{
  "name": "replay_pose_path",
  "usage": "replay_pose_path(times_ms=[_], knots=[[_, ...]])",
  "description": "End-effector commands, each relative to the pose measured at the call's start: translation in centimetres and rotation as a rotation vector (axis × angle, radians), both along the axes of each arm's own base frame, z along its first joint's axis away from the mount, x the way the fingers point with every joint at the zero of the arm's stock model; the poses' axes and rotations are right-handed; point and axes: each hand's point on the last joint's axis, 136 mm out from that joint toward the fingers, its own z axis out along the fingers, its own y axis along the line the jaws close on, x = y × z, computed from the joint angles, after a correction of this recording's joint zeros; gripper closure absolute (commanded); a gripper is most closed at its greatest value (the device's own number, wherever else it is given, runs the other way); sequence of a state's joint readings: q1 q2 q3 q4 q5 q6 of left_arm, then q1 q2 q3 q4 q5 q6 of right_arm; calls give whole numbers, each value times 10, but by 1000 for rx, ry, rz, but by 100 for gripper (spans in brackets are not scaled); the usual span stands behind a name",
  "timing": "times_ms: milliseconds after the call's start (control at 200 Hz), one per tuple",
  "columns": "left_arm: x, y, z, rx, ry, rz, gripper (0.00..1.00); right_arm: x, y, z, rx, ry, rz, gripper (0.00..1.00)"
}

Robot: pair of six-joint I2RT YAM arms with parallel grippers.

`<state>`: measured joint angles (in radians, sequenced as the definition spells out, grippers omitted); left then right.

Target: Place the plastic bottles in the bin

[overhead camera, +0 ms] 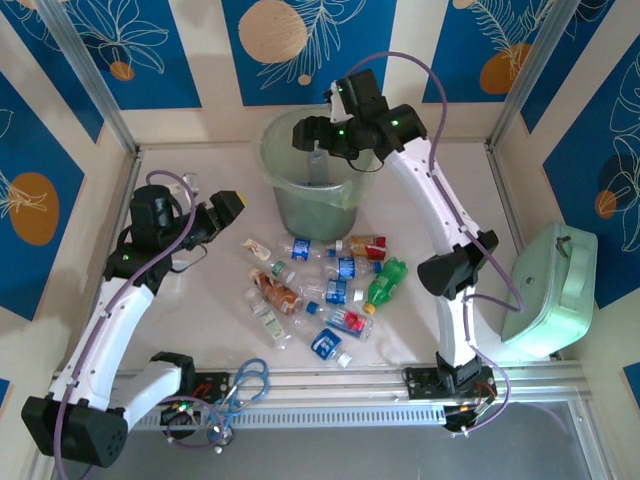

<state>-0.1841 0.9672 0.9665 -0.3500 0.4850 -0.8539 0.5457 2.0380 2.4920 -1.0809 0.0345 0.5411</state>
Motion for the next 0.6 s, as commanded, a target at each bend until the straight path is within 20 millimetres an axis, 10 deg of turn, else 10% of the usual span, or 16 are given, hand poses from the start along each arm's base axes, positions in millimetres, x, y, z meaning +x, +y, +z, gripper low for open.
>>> replay_pose_path(times_ms=[0, 230, 595], knots=[[-1, -2, -7, 36, 0, -10, 21, -22, -39, 35, -48, -78, -92, 16], [0, -2, -11, 53, 3, -8, 24, -68, -115, -4, -107, -14, -356, 17], [-6, -12, -7, 72, -21, -39, 26, -149, -184, -180, -168, 453, -605, 13]])
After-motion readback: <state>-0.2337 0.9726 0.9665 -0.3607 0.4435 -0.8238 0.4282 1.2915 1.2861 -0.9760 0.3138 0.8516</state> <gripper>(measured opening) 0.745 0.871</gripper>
